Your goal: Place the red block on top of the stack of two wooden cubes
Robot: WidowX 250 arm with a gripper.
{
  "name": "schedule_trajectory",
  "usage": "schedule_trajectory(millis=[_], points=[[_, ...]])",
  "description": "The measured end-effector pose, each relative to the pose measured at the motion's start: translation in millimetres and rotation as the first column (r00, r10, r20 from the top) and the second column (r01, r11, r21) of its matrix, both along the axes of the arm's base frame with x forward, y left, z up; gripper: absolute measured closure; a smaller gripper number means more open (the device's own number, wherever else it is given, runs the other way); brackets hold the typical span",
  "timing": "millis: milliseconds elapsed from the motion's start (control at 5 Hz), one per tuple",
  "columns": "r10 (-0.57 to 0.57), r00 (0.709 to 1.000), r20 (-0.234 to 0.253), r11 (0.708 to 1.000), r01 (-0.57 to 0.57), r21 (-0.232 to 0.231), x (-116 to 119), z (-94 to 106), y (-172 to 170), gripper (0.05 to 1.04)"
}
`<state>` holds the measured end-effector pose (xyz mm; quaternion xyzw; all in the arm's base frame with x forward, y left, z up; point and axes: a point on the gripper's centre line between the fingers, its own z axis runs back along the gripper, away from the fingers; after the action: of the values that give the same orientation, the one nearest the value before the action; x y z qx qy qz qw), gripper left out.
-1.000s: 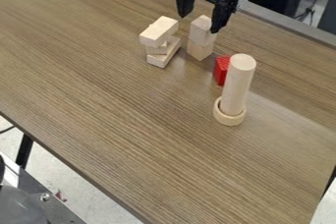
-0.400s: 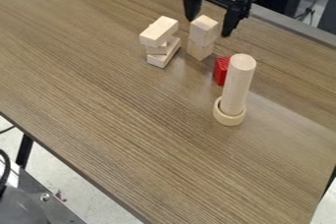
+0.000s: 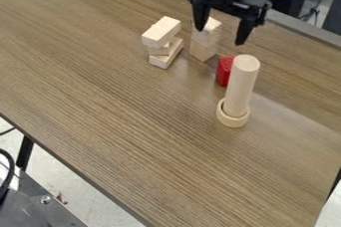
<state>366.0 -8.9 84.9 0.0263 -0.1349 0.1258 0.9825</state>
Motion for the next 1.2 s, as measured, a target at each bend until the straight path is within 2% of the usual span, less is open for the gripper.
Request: schedule_trajectory(millis=[200,400,600,800,1000,1200], points=[[0.148,0.988,0.050,0.988,-0.146,-0.041,2,-4.6,-7,0.084],[0.245,0.967,0.068,0.967,-0.238,-0.090,4,-4.3,-13,0.084],[0.277,0.959,0.055,0.956,-0.269,-0.115,5,-10.5,-17,0.084],[0.284,0.958,0.028,0.953,-0.280,-0.113,5,-22.3,-18,0.084],[0.277,0.961,-0.023,0.954,-0.278,-0.113,4,-42.4,-21,0.084],[0.272,0.961,-0.049,0.955,-0.275,-0.108,6,-55.5,-22,0.117]])
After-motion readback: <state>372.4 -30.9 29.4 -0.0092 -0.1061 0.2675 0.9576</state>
